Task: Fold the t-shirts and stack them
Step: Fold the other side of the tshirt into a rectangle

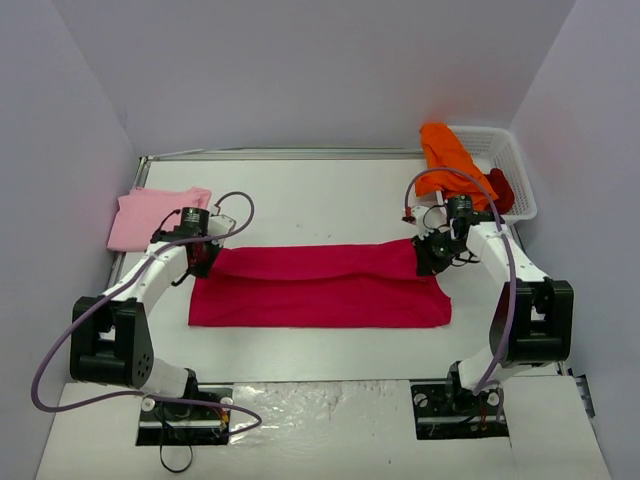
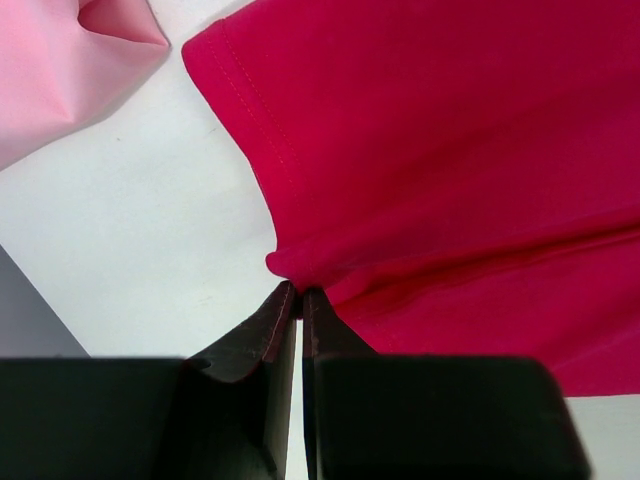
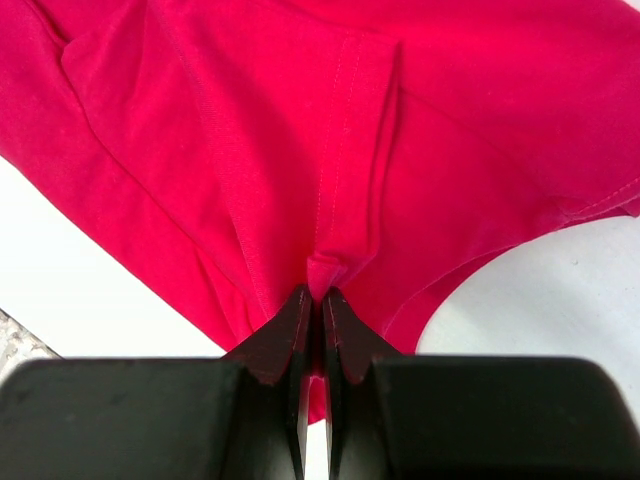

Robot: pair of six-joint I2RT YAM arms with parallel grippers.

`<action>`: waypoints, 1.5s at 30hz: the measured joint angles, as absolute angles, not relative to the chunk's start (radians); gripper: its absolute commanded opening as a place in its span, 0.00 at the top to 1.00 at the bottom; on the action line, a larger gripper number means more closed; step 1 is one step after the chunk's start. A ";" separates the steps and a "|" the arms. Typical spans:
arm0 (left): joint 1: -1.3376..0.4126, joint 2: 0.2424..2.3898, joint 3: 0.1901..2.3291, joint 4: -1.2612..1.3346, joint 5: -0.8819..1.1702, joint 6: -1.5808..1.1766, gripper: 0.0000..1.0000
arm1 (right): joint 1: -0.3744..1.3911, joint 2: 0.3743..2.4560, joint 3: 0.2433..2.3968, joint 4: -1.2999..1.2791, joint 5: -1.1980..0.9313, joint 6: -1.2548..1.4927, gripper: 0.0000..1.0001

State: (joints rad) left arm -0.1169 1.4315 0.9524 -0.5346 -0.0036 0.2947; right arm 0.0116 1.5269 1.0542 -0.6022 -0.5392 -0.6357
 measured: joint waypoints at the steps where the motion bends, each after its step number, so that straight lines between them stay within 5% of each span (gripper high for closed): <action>1: -0.117 1.432 0.949 -0.533 -0.005 0.296 0.98 | 0.012 1.530 1.054 -0.602 -0.539 -0.637 1.00; 11: -0.126 1.439 0.905 -0.497 -0.042 0.321 0.91 | 0.012 1.594 1.055 -0.617 -0.540 -0.648 0.95; 22: -0.129 1.475 0.904 -0.491 -0.055 0.342 0.74 | 0.012 1.704 1.083 -0.699 -0.540 -0.691 0.74; 45: -0.143 1.337 1.032 -0.627 -0.020 0.360 0.64 | 0.012 1.791 1.323 -0.937 -0.656 -0.871 0.55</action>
State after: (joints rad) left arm -0.1432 1.3369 1.0321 -0.6266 -0.0200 0.3599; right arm 0.0116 1.7912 1.3231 -0.9375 -0.6559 -0.8715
